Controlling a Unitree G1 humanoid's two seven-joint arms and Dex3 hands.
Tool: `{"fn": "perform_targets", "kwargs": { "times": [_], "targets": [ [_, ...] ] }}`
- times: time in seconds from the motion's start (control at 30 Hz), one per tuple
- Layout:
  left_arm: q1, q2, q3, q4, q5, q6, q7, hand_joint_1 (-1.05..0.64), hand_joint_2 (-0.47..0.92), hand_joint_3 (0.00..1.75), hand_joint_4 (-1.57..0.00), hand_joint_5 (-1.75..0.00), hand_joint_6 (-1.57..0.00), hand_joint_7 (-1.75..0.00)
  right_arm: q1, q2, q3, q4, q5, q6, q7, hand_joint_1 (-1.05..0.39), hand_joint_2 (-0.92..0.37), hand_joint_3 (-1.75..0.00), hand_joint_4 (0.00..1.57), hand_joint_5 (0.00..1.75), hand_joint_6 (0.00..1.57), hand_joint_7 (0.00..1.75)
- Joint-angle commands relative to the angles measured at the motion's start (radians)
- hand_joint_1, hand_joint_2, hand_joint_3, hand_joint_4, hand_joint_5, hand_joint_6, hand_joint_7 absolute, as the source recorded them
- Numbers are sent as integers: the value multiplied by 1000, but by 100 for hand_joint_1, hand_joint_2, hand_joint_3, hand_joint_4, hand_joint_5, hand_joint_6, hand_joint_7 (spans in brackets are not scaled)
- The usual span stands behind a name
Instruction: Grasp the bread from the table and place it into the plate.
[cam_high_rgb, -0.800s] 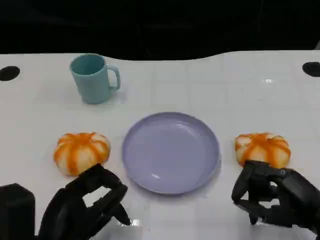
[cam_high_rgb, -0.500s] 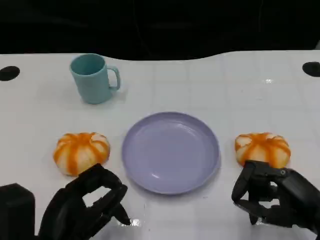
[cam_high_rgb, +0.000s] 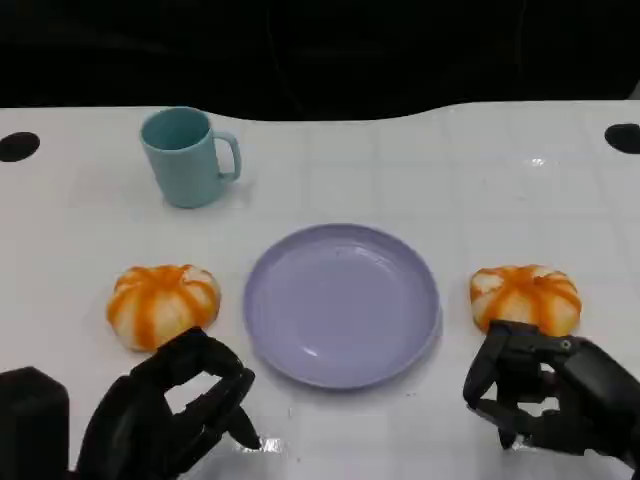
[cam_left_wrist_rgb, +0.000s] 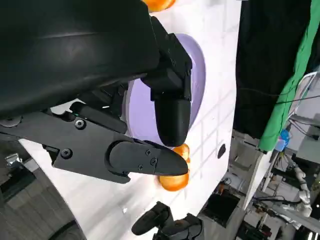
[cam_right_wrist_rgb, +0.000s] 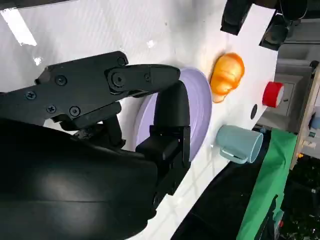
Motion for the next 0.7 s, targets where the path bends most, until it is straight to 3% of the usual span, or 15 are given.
{"fn": "perform_targets", "kwargs": {
  "times": [0.03, 0.2, 0.3, 0.5, 0.7],
  "targets": [
    [1, 16, 9, 1, -8, -9, -14, -55, 92, 19, -69, -175, -50, -167, -6, -5, -9, -4, 13, -5, -1, -42, -92, -27, 74, 175, 59, 154],
    [1, 14, 11, 0, -14, -4, -14, -54, 92, 19, -69, -175, -50, -167, -3, -3, -15, -18, 28, 16, -1, -41, -92, -27, 72, 175, 56, 154],
    [1, 13, 10, 0, -14, -8, -14, -54, 92, 19, -69, -175, -50, -167, 0, 2, -22, -25, 38, 12, -9, -40, -92, -26, 68, 175, 56, 144],
    [2, 15, 9, -1, -15, -8, -18, -54, 92, 20, -69, -175, -50, -167, -1, 13, -33, -3, 50, -90, -15, -39, -92, -24, 59, 170, 52, 131],
    [1, 12, 7, 1, -12, -9, -13, -53, 92, 20, -69, -175, -51, -166, -6, 25, -49, 25, 40, -191, -36, -41, -92, -23, 50, 148, 46, 106]
  ]
}}
